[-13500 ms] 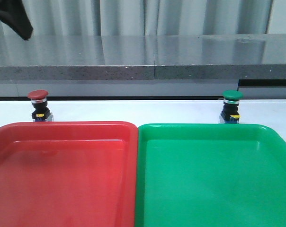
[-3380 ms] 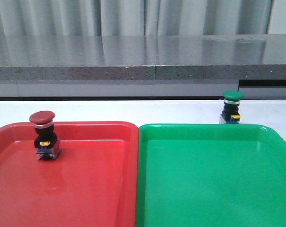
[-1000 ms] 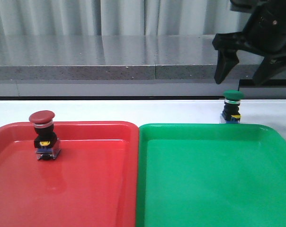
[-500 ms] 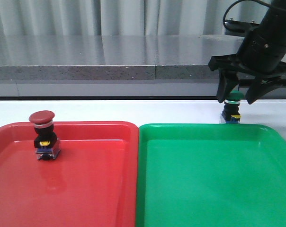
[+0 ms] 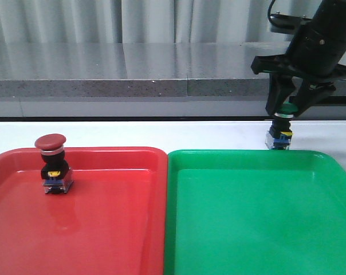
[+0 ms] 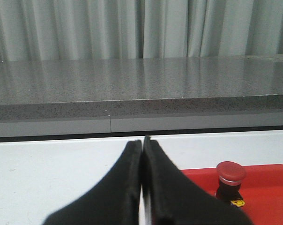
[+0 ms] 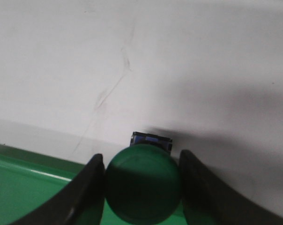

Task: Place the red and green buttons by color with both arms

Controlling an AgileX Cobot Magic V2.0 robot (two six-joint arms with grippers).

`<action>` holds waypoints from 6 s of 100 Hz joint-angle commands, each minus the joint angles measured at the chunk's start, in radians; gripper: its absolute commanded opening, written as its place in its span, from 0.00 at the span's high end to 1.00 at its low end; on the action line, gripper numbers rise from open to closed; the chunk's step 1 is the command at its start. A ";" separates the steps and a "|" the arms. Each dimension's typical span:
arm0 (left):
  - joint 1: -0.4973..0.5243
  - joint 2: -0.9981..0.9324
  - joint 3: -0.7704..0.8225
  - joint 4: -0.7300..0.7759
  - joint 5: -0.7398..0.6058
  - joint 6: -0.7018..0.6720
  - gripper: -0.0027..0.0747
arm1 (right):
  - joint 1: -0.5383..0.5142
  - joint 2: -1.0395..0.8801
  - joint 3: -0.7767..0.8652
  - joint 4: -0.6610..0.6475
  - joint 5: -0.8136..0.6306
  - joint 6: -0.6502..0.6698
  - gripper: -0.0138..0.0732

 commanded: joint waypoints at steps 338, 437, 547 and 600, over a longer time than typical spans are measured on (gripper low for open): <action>0.000 -0.029 0.042 -0.001 -0.082 -0.007 0.99 | 0.187 -1.340 0.613 -0.321 -0.001 0.139 0.92; 0.000 -0.029 0.042 -0.001 -0.082 -0.007 0.99 | 0.023 -1.606 0.984 -0.324 -0.517 0.139 0.92; 0.000 -0.029 0.042 -0.001 -0.082 -0.007 0.99 | -0.086 -1.916 1.442 -0.202 -0.802 0.139 0.92; 0.000 -0.029 0.042 -0.001 -0.082 -0.007 0.99 | -0.086 -1.916 1.442 -0.202 -0.802 0.139 0.92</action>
